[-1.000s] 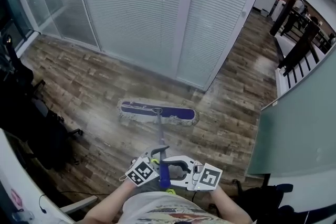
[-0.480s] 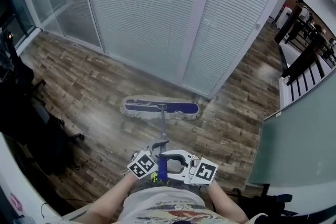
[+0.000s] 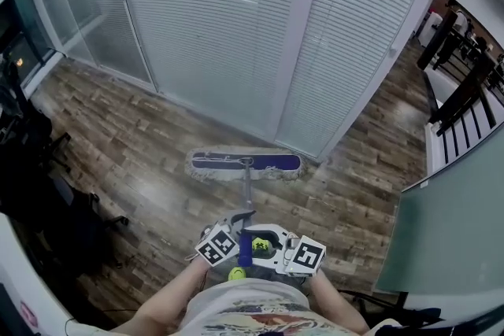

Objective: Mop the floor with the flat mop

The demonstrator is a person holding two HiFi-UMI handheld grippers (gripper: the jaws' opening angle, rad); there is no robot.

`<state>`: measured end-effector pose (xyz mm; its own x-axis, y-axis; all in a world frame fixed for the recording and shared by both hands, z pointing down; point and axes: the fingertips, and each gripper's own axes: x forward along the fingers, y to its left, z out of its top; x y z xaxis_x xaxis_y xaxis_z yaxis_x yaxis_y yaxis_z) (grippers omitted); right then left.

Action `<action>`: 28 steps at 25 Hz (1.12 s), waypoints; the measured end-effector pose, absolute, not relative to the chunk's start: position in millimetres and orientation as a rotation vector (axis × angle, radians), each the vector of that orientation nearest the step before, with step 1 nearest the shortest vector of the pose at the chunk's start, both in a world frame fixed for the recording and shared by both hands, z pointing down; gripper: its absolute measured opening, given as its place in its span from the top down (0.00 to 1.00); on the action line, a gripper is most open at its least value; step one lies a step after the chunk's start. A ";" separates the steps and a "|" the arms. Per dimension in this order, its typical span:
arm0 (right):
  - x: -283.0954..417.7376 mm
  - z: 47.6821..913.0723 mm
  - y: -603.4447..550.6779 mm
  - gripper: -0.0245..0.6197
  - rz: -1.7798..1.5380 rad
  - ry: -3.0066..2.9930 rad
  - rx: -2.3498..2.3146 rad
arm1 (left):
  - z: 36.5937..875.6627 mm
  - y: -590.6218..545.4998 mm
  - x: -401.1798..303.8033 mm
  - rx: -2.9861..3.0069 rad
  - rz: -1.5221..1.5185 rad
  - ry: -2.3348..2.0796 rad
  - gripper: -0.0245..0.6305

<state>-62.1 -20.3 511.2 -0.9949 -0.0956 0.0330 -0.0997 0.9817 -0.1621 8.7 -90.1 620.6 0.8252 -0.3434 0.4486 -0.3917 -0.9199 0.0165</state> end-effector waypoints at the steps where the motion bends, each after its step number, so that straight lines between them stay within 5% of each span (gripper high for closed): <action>1: -59.1 508.9 -33.9 0.59 0.250 -3.115 0.153 | 618.5 -103.7 11.5 2.896 0.671 -0.592 0.67; 11: -20.4 483.4 -143.1 0.58 0.299 -3.205 0.193 | 594.9 -209.7 45.5 2.896 0.620 -0.604 0.67; 28: -55.3 512.3 -44.2 0.57 0.378 -3.140 0.208 | 626.9 -114.5 13.2 2.865 0.784 -0.582 0.66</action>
